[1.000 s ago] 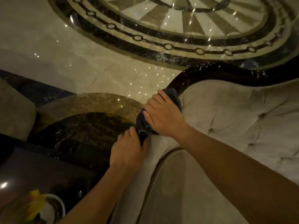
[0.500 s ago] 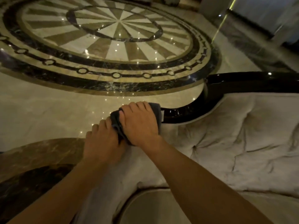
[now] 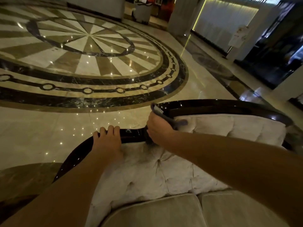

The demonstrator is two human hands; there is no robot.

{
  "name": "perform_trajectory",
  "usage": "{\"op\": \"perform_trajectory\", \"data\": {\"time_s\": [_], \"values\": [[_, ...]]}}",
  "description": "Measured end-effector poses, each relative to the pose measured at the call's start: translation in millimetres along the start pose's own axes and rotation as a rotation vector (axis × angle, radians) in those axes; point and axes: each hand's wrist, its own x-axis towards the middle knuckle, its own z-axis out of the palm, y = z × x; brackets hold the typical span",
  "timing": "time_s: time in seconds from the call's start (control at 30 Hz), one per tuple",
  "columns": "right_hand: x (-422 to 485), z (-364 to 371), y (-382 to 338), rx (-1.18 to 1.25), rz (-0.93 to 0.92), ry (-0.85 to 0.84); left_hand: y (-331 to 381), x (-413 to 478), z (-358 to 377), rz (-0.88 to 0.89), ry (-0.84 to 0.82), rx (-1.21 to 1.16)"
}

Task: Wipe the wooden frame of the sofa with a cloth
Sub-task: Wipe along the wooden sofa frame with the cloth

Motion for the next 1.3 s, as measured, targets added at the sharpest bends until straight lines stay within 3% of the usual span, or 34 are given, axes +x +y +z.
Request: {"op": "perform_trajectory", "data": {"time_s": [0.13,0.27,0.33,0.47,0.57,0.7,0.77,0.87,0.9,0.97,1.17,1.3], "values": [[-10,-20,45,0.068,0.07,0.076,4,-5,-4,-0.004,-0.022,0.032],[-26,-24,73,0.394,0.032,0.374,2,-3,-7,-0.005,-0.026,0.02],[-37,-2,75,0.638,0.136,0.48,2,-3,-6,-0.007,-0.036,0.018],[-56,59,85,0.671,0.422,0.747,-1,-1,0,-0.018,-0.028,0.079],[-58,79,93,0.711,0.53,0.789,-1,3,-4,-0.068,-0.106,0.072],[-60,85,95,0.755,0.55,0.804,15,8,-38,-0.283,-0.296,-0.049],[-64,93,102,0.778,0.545,0.804,46,19,-66,-0.272,-0.171,-0.292],[-65,108,110,0.817,0.553,0.834,113,26,-110,-0.014,0.272,-0.496],[-66,112,113,0.838,0.551,0.848,138,28,-124,0.057,0.343,-0.489],[-70,127,122,0.864,0.523,0.866,186,30,-136,0.13,0.321,-0.372],[-93,203,166,0.895,0.564,0.885,264,45,-130,0.117,0.29,-0.122],[-116,272,205,0.933,0.597,0.872,314,55,-132,0.005,0.327,-0.098]]}}
